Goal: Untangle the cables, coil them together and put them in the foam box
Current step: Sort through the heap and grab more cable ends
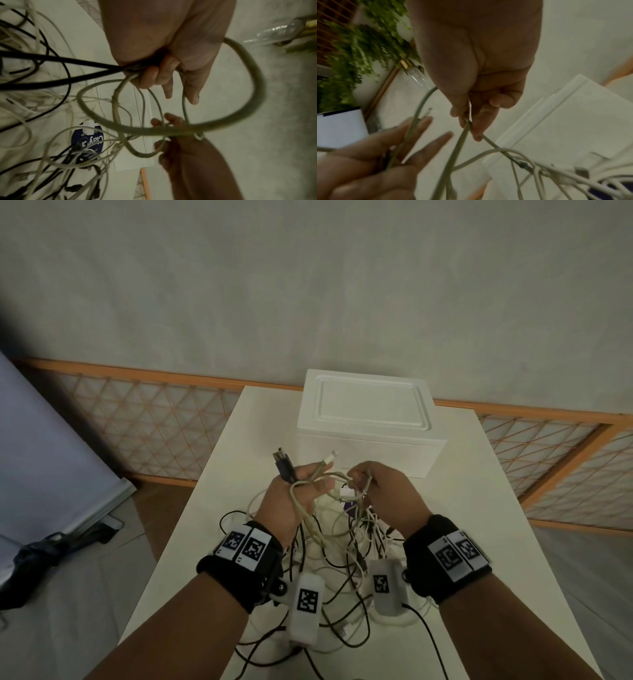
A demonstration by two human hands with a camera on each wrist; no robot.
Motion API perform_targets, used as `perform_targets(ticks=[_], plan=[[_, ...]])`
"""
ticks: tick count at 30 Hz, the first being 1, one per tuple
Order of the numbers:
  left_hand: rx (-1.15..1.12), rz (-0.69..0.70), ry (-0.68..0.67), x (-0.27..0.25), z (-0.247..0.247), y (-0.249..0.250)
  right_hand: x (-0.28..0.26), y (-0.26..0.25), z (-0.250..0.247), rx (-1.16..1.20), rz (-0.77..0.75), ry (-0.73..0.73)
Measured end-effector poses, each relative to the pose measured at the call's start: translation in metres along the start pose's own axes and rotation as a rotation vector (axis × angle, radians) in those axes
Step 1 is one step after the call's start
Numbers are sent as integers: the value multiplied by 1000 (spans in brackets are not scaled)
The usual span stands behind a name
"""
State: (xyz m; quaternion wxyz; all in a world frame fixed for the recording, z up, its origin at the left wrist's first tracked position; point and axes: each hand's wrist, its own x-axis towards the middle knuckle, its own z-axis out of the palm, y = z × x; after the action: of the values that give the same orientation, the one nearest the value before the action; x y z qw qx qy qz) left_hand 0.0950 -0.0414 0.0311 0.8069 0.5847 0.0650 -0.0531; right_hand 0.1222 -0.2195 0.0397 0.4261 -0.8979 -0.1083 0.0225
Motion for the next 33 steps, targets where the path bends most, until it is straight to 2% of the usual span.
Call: perform_targets(ticks=[2,4,6,9,10,11,13,15,18,20,23,25,29,31,33], plan=[[62,-7,-76,-2,5,-2,1,-8,-4,-66,-99,34],[146,-25,-93,-3,8,-2,2,-15,-10,-55,-136,99],[192,-51,-158,-2,8,-1,2,-23,-15,-5,-131,162],[526,-23,-333,2,4,-4,3,-29,-19,170,-95,163],[566,-12,-350,3,5,-5,3,-31,-19,232,-88,163],[510,-11,-319,4,9,-4,3,-33,-19,260,-92,170],[329,-6,-159,7,18,-3,4,-39,-19,267,-116,178],[335,56,-32,10,23,2,3,-47,-18,340,-146,161],[322,114,45,16,29,10,5,-47,-14,286,-206,233],[238,93,91,18,31,17,8,-37,-7,275,-166,200],[114,22,91,21,24,21,3,-22,5,240,-80,51],[168,19,30,19,19,20,-1,-15,8,196,-47,15],[306,-64,-100,13,10,16,-1,-2,-7,119,-15,142],[443,-54,-59,14,1,14,-1,6,-22,190,23,242],[483,-20,38,16,-9,12,-2,17,-37,306,77,329]])
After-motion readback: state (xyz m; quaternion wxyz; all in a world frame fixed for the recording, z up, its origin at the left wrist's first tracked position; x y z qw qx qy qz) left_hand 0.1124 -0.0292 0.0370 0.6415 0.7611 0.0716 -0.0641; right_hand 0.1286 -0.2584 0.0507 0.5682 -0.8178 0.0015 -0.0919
